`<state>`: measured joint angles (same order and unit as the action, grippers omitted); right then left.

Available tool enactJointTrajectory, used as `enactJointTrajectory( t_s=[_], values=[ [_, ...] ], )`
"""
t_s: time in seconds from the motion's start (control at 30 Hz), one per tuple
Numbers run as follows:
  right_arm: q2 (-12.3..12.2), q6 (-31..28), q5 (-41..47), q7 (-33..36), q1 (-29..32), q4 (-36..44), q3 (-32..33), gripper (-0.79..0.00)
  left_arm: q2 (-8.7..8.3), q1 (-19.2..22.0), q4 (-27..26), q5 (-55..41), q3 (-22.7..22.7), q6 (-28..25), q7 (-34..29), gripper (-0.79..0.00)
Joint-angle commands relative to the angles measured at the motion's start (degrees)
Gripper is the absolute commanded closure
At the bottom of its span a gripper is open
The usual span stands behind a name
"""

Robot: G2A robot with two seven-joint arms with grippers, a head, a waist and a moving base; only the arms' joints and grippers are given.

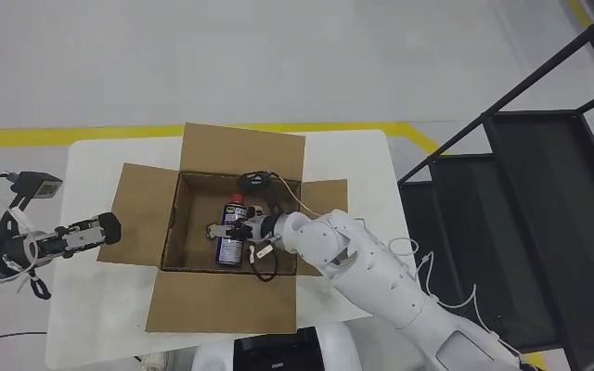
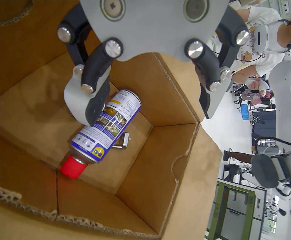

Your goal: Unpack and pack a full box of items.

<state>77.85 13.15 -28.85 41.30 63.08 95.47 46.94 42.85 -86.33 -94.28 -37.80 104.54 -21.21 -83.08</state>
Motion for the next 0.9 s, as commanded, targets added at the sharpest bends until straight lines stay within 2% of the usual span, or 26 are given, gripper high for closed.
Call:
enactJointTrajectory(
  t_s=[0.0,0.7,0.77,0.87],
  values=[
    [0.32,1.83,0.71,-1.42,-0.07,-0.18,-0.36,-0.785,0.0,0.0,0.0,0.0,0.0,0.0,0.0,-0.785],
    [0.32,1.86,0.6,-1.54,0.07,-0.29,-0.42,-0.785,0.0,0.0,0.0,0.0,0.0,0.0,0.0,-0.785],
    [0.44,3.43,-1.12,0.0,0.11,-0.49,-1.98,-0.785,0.0,0.0,0.0,0.0,0.0,0.0,0.0,-0.785],
    [0.97,10.3,-0.97,3.38,-0.88,0.36,-3.26,-0.785,0.0,0.0,0.0,0.0,0.0,0.0,0.0,-0.785]
  ],
)
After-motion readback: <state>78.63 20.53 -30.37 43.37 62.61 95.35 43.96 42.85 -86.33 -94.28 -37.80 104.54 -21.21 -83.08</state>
